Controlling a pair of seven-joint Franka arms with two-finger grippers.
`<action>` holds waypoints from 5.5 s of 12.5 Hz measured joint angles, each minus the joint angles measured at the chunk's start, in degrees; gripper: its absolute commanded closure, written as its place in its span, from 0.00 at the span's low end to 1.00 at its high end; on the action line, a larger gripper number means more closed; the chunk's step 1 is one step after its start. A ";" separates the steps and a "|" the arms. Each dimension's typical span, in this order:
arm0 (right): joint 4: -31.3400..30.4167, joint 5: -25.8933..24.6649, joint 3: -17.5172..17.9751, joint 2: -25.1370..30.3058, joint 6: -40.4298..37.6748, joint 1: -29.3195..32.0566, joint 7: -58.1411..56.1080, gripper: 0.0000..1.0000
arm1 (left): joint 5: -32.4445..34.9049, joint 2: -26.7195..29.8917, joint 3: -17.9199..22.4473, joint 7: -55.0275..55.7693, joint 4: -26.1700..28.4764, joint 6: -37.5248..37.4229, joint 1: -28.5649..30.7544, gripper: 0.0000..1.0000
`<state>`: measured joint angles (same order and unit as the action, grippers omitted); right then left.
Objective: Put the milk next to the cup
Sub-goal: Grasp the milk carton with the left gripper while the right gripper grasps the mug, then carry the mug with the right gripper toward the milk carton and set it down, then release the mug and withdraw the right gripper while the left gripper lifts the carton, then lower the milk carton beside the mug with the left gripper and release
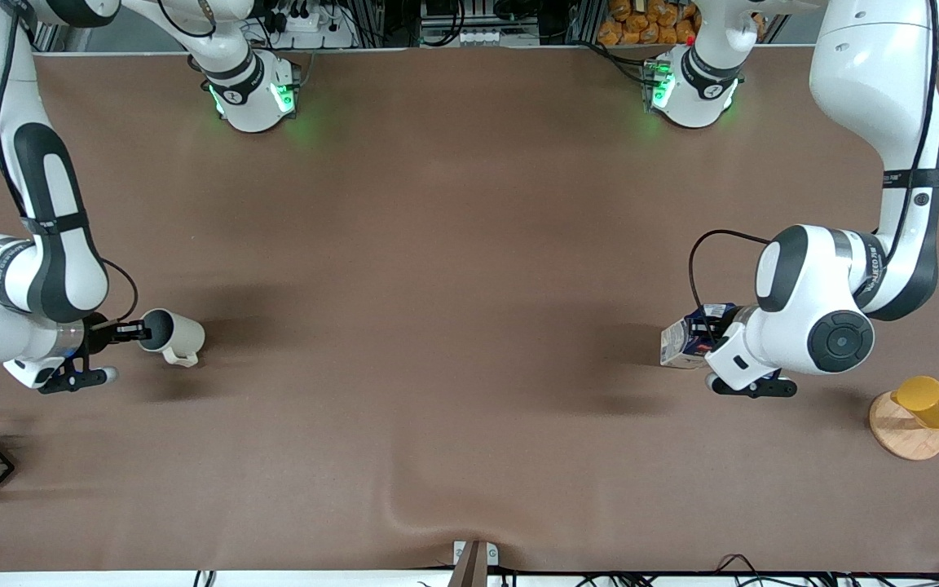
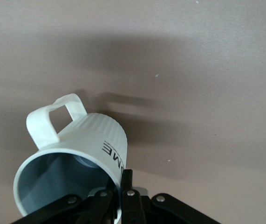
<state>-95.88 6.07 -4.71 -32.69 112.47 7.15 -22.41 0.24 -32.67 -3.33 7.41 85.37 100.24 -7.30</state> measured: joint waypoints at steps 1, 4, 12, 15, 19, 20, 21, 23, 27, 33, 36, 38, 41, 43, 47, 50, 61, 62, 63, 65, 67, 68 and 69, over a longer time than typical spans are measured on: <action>1.01 0.08 0.04 0.63 -2.76 -0.90 2.72 1.00 | 0.00 0.08 0.02 0.00 -0.29 0.02 0.06 1.00; 5.17 0.52 0.31 3.41 -12.16 -6.28 15.50 1.00 | 0.00 1.71 0.06 0.00 -1.27 0.04 0.83 1.00; 8.24 6.60 0.68 6.53 -14.60 -27.51 56.17 1.00 | -0.05 7.80 -2.16 5.96 -1.78 -2.37 -0.63 1.00; 8.26 6.63 0.71 5.42 -8.19 -35.33 67.55 1.00 | -0.05 7.79 -4.61 10.07 -1.69 -2.39 -1.20 1.00; 8.20 7.57 0.66 0.52 1.51 -41.52 77.33 1.00 | -0.05 7.78 -4.86 10.61 -1.66 -2.39 -1.24 1.00; 8.23 7.90 0.66 -0.93 4.60 -42.89 79.50 1.00 | -0.05 7.78 -4.91 10.61 -1.65 -2.39 -1.24 1.00; 8.45 8.14 0.66 -2.42 7.67 -44.41 81.93 1.00 | -0.05 7.78 -4.97 10.67 -1.65 -2.43 -1.24 1.00; 10.28 8.21 0.65 -5.47 11.04 -47.13 86.49 1.00 | -0.05 7.78 -5.06 11.18 -1.64 -2.72 -1.24 1.00; 12.51 8.22 0.62 -8.67 12.86 -48.49 88.34 0.19 | -0.05 7.78 -5.41 12.17 -1.63 -2.86 -2.15 1.00; 16.13 8.15 -0.20 -9.73 9.96 -49.42 88.33 0.00 | -0.05 8.12 -5.48 13.83 -1.85 -2.89 -2.73 1.00; 24.49 8.11 -1.52 -9.13 -5.76 -45.28 87.03 0.00 | -0.05 8.34 -5.58 17.49 -1.87 -2.98 -5.20 1.00; 27.51 7.59 -1.80 -6.92 -12.93 -40.21 79.90 0.00 | -0.05 8.39 -5.75 22.06 -1.88 -3.58 -8.17 1.00; 27.54 6.92 -2.34 -1.84 -20.42 -30.88 61.15 0.00 | -0.12 8.47 -6.14 31.24 -2.07 -5.08 -15.72 1.00; 27.10 6.74 -2.39 -0.45 -23.40 -25.43 53.48 0.00 | -1.10 8.52 -6.49 37.24 -2.67 -6.39 -21.55 1.00; 24.19 3.83 -2.49 0.73 -21.68 -19.56 44.26 0.00 | -5.51 6.01 -6.79 46.72 -3.92 -6.82 -31.45 1.00; 15.74 3.65 -2.58 4.08 -14.84 -11.25 28.13 0.00 | -6.37 0.18 -6.75 49.07 -7.94 -2.04 -33.87 1.00; -6.49 1.45 -2.17 37.47 -15.23 -4.24 12.43 0.00 | -6.37 -6.13 -4.04 42.17 -10.12 5.45 -33.30 1.00; -7.22 1.45 -2.19 39.09 -15.71 -2.87 11.05 0.00 | -6.37 -6.58 -3.89 42.17 -10.13 6.28 -33.31 1.00; -7.54 1.42 -2.18 39.96 -16.04 -2.26 10.49 0.00 | -6.37 -7.10 -3.85 42.17 -10.13 6.87 -33.31 1.00; -7.62 0.84 -1.81 40.24 -16.07 -2.23 10.47 0.00 | -6.38 -7.49 -3.83 42.17 -10.37 7.39 -33.32 1.00; -7.55 -0.58 -1.12 39.97 -15.62 -2.43 11.14 0.00 | -6.38 -7.54 -3.81 42.17 -10.37 7.72 -33.31 1.00; -6.83 -0.93 -0.81 39.40 -15.44 -2.85 13.20 0.00 | -6.38 -7.57 -3.76 42.17 -10.38 7.81 -33.32 1.00; -5.19 -1.13 -0.57 38.26 -16.03 -3.51 15.58 0.00 | -6.42 -7.58 -3.71 42.17 -10.39 7.84 -33.32 1.00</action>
<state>-101.07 4.94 -5.28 5.57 96.44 3.64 -6.83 -6.18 -40.25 -7.04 49.58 74.98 108.08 -40.62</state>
